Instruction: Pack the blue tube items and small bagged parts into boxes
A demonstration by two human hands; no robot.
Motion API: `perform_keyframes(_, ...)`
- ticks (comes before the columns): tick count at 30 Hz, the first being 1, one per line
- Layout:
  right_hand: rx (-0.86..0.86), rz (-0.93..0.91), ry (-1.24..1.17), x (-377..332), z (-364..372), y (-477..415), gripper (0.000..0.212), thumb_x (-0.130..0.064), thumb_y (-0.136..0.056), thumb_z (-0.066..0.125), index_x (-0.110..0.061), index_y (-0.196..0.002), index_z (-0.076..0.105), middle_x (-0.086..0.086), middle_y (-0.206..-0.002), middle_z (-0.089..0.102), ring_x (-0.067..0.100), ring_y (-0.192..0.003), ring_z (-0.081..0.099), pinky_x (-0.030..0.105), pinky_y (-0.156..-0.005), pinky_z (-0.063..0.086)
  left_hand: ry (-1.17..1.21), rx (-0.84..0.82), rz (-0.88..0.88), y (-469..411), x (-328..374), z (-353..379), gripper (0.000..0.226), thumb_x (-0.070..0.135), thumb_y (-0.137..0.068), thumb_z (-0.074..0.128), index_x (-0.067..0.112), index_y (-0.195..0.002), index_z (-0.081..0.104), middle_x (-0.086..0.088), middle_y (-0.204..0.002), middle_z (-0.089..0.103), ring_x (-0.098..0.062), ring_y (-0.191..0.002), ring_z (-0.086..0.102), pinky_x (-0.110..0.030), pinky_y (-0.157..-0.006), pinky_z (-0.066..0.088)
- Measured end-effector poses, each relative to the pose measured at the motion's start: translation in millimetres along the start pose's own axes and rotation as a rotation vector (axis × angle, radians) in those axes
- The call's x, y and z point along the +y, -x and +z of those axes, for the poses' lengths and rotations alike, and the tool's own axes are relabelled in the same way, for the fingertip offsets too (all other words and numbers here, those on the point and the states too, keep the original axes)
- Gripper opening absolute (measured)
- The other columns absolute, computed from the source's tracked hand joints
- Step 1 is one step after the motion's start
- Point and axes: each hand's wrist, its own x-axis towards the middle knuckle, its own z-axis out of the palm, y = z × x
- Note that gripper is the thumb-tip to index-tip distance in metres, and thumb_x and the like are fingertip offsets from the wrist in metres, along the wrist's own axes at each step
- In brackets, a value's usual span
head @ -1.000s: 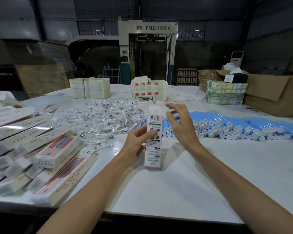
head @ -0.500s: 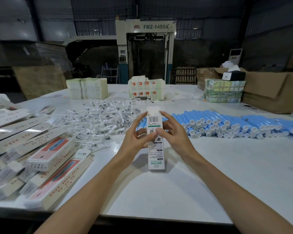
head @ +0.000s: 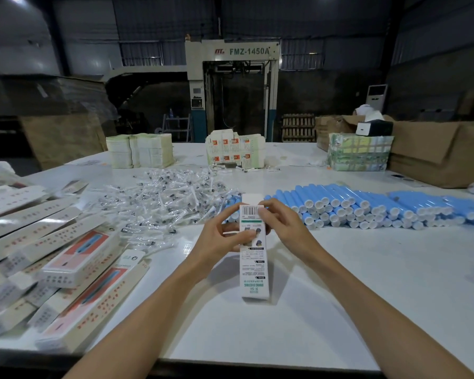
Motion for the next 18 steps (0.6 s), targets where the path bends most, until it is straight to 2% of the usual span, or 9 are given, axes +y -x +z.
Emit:
perform_keyframes(3, 0.108, 0.027, -0.063, 1.0, -3.4, -2.7, 0.022, -0.032, -0.112, 0.048, -0.014, -0.116, 0.060, 0.016, -0.091, 0.077, 0.025, -0.080, 0.070, 0.033, -0.070, 0.056, -0.005, -0.015, 0.000, -1.4, -1.0, 0.2, 0.076, 0.034, -0.078, 0.093, 0.046, -0.145, 0.058, -0.010, -0.117, 0.081, -0.028, -0.105, 0.079, -0.035, -0.080, 0.064)
perform_keyframes(6, 0.162, 0.067, -0.112, 5.9, -4.5, -3.7, 0.018, -0.029, -0.110, 0.053, -0.017, -0.124, 0.054, 0.017, -0.087, 0.078, 0.023, -0.074, 0.070, 0.030, -0.066, 0.056, 0.003, -0.031, 0.001, -2.0, -2.0, -0.7, 0.068, 0.032, -0.081, 0.093, 0.054, -0.137, 0.064, -0.010, -0.119, 0.081, -0.030, -0.107, 0.079, -0.036, -0.080, 0.065)
perform_keyframes(11, 0.146, 0.095, -0.124, 8.5, -9.1, -7.8, 0.016, -0.026, -0.107, 0.059, -0.018, -0.121, 0.057, 0.015, -0.091, 0.080, 0.024, -0.078, 0.073, 0.031, -0.067, 0.056, -0.020, -0.066, -0.004, -2.3, -4.3, -0.7, 0.068, 0.029, -0.085, 0.092, 0.048, -0.143, 0.061, -0.012, -0.119, 0.081, -0.032, -0.108, 0.079, -0.038, -0.080, 0.065)
perform_keyframes(18, 0.096, 0.006, -0.036, 1.2, -10.3, -4.9, 0.006, -0.019, -0.110, 0.052, -0.017, -0.115, 0.050, 0.013, -0.086, 0.079, 0.026, -0.073, 0.074, 0.028, -0.063, 0.056, -0.026, -0.064, -0.014, -1.6, -3.1, 0.6, 0.071, 0.029, -0.083, 0.092, 0.047, -0.144, 0.060, -0.012, -0.118, 0.081, -0.031, -0.107, 0.079, -0.037, -0.080, 0.065)
